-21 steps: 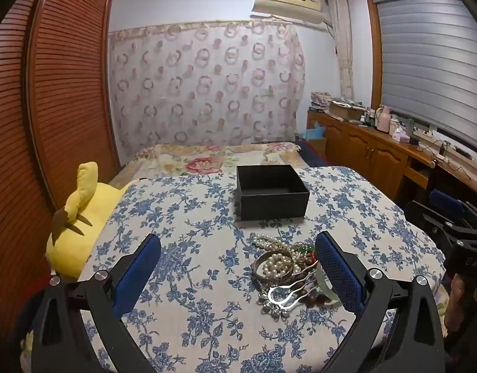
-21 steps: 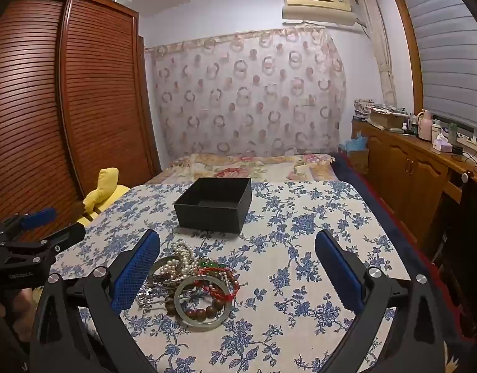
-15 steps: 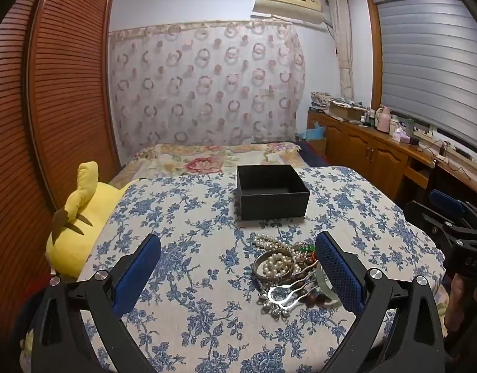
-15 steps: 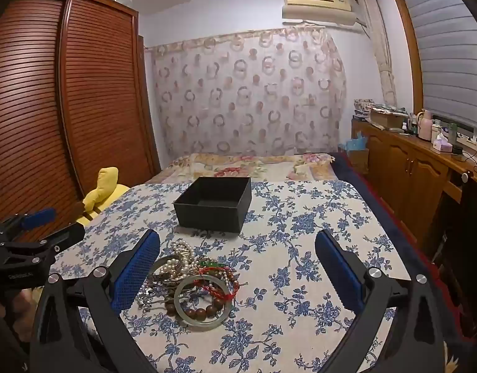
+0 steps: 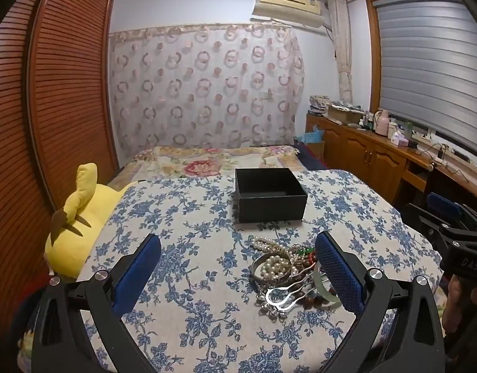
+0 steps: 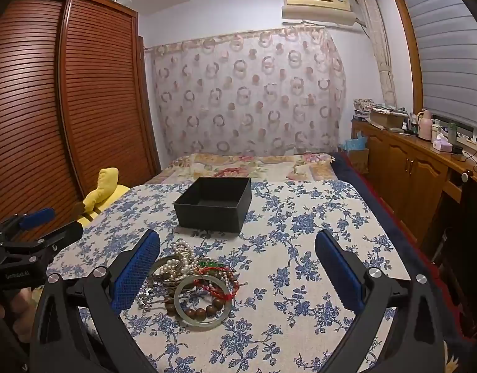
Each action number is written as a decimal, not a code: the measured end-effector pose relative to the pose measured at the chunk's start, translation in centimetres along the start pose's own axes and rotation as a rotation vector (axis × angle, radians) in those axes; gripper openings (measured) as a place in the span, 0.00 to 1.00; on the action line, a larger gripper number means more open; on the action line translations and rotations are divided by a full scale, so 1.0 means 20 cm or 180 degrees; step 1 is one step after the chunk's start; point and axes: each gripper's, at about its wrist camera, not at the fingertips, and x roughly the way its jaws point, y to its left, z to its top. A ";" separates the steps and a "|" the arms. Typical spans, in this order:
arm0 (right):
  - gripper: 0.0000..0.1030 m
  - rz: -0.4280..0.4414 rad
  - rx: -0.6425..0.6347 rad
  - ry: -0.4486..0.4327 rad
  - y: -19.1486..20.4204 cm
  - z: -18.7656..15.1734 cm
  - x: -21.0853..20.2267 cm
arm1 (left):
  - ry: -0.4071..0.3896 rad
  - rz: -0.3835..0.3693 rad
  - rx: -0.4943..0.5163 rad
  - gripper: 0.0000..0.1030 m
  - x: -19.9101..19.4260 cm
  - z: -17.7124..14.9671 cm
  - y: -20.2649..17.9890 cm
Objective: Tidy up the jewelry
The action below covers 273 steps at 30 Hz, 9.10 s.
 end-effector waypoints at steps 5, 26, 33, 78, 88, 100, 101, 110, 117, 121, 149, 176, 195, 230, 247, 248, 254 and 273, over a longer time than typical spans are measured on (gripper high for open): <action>0.98 -0.0003 0.0000 -0.0004 0.00 0.00 0.00 | -0.0009 0.0002 0.0002 0.93 0.00 0.00 -0.01; 0.98 0.0005 0.0015 -0.0017 0.00 0.00 -0.01 | -0.0025 -0.0007 0.0000 0.93 -0.03 0.01 0.00; 0.98 0.0007 0.0010 -0.0015 0.00 -0.01 0.01 | -0.0031 -0.0009 0.0004 0.93 -0.03 0.00 0.00; 0.98 0.0124 -0.0036 0.0098 0.00 -0.02 0.03 | 0.0074 -0.0091 -0.0021 0.93 0.03 -0.05 0.04; 0.89 0.0410 -0.0169 0.0546 0.04 -0.18 0.22 | 0.0378 -0.0231 -0.0012 0.93 0.19 -0.17 0.09; 0.78 0.0725 -0.0153 0.1201 0.07 -0.34 0.50 | 0.0718 -0.0493 -0.0037 0.93 0.37 -0.31 0.13; 0.78 0.0758 -0.0130 0.1235 0.07 -0.35 0.51 | 0.0741 -0.0517 -0.0035 0.93 0.38 -0.31 0.13; 0.77 0.0808 -0.0185 0.1348 0.11 -0.35 0.56 | 0.0911 -0.0668 -0.0048 0.93 0.45 -0.31 0.16; 0.73 0.0786 -0.0254 0.1275 0.09 -0.34 0.55 | 0.1054 -0.0892 -0.0051 0.76 0.53 -0.28 0.13; 0.73 0.0752 -0.0259 0.1144 0.06 -0.30 0.51 | 0.1154 -0.1060 -0.0060 0.72 0.60 -0.25 0.10; 0.73 0.0611 -0.0407 0.0948 -0.03 -0.16 0.50 | 0.1148 -0.1275 0.0092 0.52 0.76 -0.04 -0.03; 0.73 0.0524 -0.0711 0.0685 -0.17 0.31 1.00 | 0.0955 -0.0882 0.0238 0.53 1.30 0.33 -0.03; 0.73 0.0775 -0.1073 0.1039 0.10 0.35 1.41 | 0.0589 -0.0432 0.0135 0.88 1.18 0.46 0.31; 0.48 0.0713 -0.1010 0.1121 0.03 0.08 0.86 | 0.0878 -0.0717 0.0187 0.93 0.71 -0.06 0.17; 0.48 0.0830 -0.0759 0.1314 -0.06 -0.20 0.63 | 0.1273 -0.0982 0.0446 0.93 0.56 -0.31 -0.03; 0.48 0.0832 -0.0754 0.1316 -0.07 -0.21 0.63 | 0.1299 -0.0996 0.0471 0.93 0.56 -0.32 -0.04; 0.48 0.0857 -0.0605 0.1310 -0.11 -0.24 0.64 | 0.1335 -0.1032 0.0606 0.86 0.57 -0.31 -0.08; 0.48 0.0847 -0.0559 0.1242 -0.13 -0.24 0.64 | 0.1324 -0.1095 0.0757 0.56 0.62 -0.30 -0.19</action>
